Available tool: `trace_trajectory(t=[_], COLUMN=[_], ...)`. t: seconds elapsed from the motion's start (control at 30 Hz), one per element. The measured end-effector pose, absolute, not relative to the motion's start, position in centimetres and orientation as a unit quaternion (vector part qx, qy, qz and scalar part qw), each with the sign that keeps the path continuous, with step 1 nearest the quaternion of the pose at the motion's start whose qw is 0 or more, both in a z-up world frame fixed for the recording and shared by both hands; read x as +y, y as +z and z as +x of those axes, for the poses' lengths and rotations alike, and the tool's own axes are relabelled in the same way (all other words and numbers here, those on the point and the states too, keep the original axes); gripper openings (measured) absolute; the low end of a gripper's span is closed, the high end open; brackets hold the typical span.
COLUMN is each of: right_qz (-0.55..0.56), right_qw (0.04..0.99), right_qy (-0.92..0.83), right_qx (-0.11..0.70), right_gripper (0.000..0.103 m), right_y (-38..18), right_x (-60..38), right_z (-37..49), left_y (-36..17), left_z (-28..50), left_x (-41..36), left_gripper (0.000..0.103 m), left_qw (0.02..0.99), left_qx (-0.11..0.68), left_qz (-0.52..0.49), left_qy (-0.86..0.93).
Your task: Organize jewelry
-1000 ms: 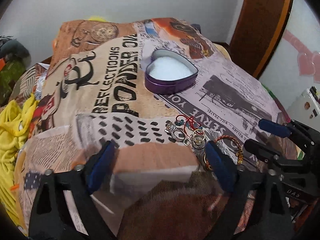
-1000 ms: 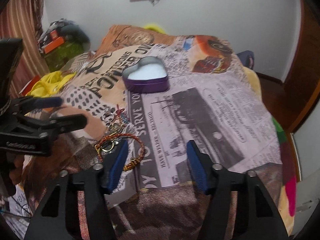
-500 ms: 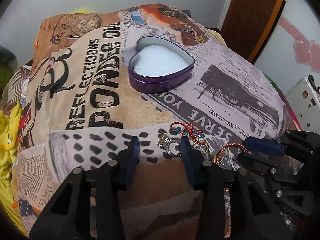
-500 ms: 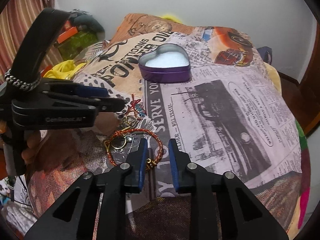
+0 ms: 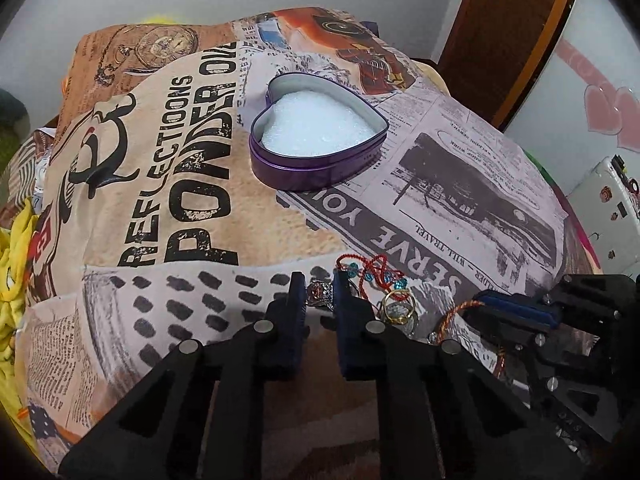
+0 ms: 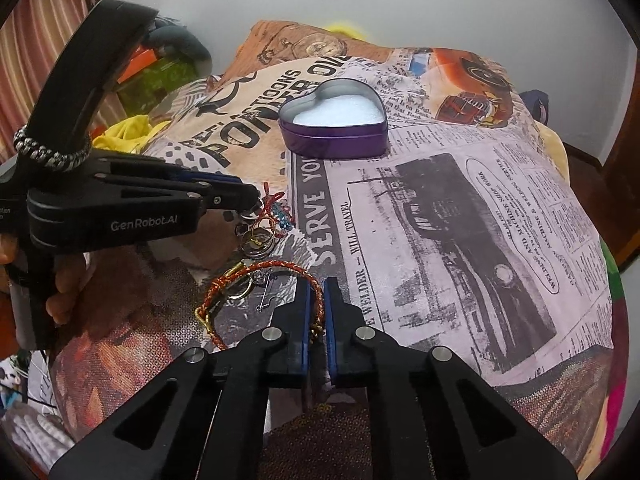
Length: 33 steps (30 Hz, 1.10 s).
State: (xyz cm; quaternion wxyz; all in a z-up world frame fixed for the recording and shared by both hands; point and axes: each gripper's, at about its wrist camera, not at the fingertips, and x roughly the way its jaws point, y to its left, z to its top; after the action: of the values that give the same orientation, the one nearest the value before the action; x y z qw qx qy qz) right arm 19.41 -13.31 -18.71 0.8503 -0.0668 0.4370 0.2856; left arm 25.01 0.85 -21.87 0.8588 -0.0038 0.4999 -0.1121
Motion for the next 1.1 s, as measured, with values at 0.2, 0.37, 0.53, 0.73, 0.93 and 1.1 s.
trace_trajectory(t=[0.2,0.37,0.53,0.73,0.93,1.1], right_qz=[-0.060,-0.056,-0.050,-0.050,-0.047,-0.049], right_qw=[0.859,0.868,0.879,0.893,0.908,0.916], right_qy=[0.281,0.276,0.267,0.255,0.244,0.237], right_qx=[0.425,0.409,0.391,0.366,0.336,0.319], right_gripper=[0.005,0.005,0.005,0.005,0.005,0.005], right_y=[-17.7,-16.3,-14.7,-12.7,-10.6,-9.7], right_x=[-13.5,-13.7,-14.1,-14.2,-14.3,-13.9], right_z=[19.2,18.7,18.6,19.2,20.1,21.2], left_y=[-20.5,-18.8,-17.0,-15.1,-13.6,-12.7], left_z=[23.5,22.2,21.2,20.6,20.5,21.1], left_x=[1.5,1.9,2.3,2.4,2.3,2.2], left_gripper=[0.012,0.012,0.012,0.012,0.012,0.012], left_qw=[0.868,0.880,0.891,0.903,0.913,0.920], left_qx=[0.485,0.466,0.445,0.422,0.400,0.384], left_qz=[-0.005,-0.009,-0.010,-0.015,-0.019,-0.021], left_qy=[-0.104,-0.096,-0.089,-0.084,-0.081,-0.078])
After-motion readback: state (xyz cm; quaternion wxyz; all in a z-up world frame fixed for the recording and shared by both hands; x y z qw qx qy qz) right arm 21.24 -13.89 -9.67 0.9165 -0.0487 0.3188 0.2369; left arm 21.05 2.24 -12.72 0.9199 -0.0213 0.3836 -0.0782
